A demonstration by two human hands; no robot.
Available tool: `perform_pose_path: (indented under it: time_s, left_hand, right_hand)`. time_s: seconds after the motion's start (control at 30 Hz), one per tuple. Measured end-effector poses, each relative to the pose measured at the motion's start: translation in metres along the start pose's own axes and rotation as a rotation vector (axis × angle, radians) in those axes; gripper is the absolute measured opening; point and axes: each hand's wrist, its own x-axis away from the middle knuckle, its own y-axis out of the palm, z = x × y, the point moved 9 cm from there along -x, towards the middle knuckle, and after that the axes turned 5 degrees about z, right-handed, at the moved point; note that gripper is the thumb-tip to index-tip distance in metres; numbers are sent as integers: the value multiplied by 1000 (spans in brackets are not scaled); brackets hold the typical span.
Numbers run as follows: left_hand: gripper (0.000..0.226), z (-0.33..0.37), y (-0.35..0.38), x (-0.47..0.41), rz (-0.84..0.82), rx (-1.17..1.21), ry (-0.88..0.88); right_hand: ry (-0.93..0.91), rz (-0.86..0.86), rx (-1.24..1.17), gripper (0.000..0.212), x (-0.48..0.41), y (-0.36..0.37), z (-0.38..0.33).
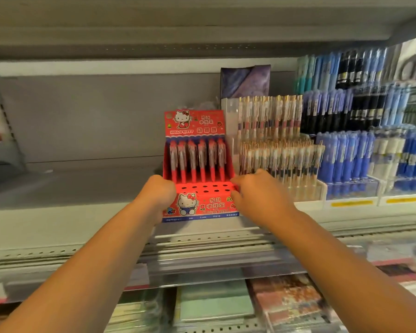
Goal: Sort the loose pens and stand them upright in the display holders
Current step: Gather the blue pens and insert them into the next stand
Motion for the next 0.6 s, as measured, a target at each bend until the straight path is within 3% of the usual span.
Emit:
perform_pose_path:
  time_s: [0.1,0.2,0.27,0.37,0.43,0.5,0.53,0.6]
  left_hand:
    - [18,-1,0,-1,-6,57,-29]
    - [13,-1,-4,2,-8,128,-61]
    - [21,2,-8,5,40,140,-60]
    - [34,17,-16,9,178,197,-5]
    - [46,36,-29,19,385,190,126]
    - [40,73,-25,45,507,187,399]
    - [30,93,-9,59,429,272,500]
    - [38,113,42,75,179,394,520]
  right_hand:
    - [-27,5,-58,25,0,-2,0]
    - [71,47,-459,23,2,-14,23]
    - [158,197,-629,10,7,-32,53]
    - [274,501,-733,8,21,-60,108]
    - [311,654,-747,14,28,-74,136]
    - [328,667,-768,28,25,-76,153]
    - [328,624,-799,38,21,-73,157]
    - [304,506,-845,55,14,-64,155]
